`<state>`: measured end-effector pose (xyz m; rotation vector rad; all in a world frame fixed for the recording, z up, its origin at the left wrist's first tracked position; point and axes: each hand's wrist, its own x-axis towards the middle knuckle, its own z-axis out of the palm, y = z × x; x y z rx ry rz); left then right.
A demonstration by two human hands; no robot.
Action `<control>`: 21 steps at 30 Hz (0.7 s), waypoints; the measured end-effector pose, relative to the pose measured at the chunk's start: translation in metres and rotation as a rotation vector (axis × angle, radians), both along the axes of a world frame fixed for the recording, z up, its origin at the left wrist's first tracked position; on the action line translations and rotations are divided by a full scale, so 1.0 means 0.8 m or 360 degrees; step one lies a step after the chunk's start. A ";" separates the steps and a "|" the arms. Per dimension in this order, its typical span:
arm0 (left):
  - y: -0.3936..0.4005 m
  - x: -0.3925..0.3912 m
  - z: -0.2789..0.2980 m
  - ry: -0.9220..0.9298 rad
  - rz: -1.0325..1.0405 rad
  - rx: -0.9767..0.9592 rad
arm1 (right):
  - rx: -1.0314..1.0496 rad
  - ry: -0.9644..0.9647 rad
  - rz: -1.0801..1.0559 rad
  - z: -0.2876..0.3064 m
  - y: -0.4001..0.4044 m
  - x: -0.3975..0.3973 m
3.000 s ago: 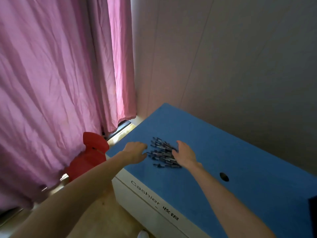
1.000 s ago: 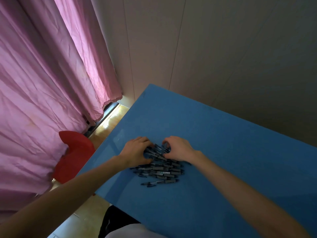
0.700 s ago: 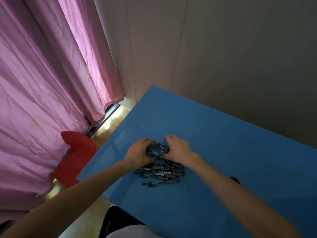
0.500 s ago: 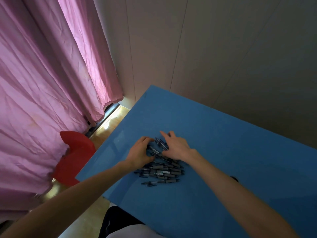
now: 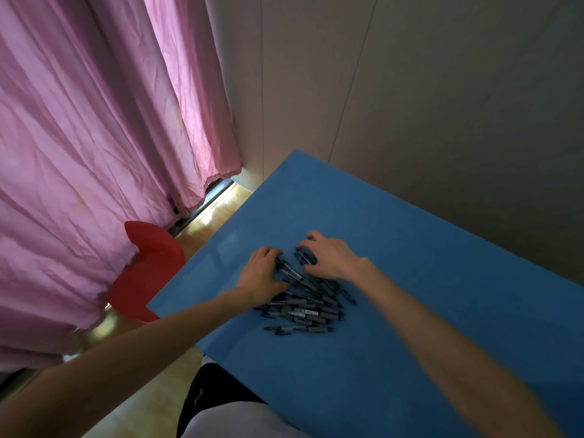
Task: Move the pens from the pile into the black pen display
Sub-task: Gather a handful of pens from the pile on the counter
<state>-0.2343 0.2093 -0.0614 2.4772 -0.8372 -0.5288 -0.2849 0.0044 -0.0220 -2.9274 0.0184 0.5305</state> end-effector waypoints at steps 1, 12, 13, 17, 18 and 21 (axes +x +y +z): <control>-0.002 -0.001 0.001 0.0018 0.0007 -0.0017 | -0.0003 -0.0014 0.0011 -0.001 0.000 -0.003; -0.013 0.006 0.013 0.0093 -0.0138 0.0003 | -0.0010 -0.0062 0.0091 -0.002 0.001 -0.005; -0.014 0.004 0.013 0.0091 -0.0144 -0.0003 | -0.0010 -0.0078 0.0092 -0.004 -0.002 -0.010; -0.015 0.002 0.012 0.0095 -0.0196 -0.0065 | -0.0046 -0.0123 0.0000 -0.009 -0.010 -0.028; -0.016 0.001 0.011 0.0094 -0.0221 -0.0085 | -0.0045 -0.0127 -0.0035 -0.010 -0.012 -0.031; -0.019 0.001 0.012 0.0096 -0.0315 -0.0102 | -0.0046 -0.0147 -0.0180 -0.010 -0.016 -0.038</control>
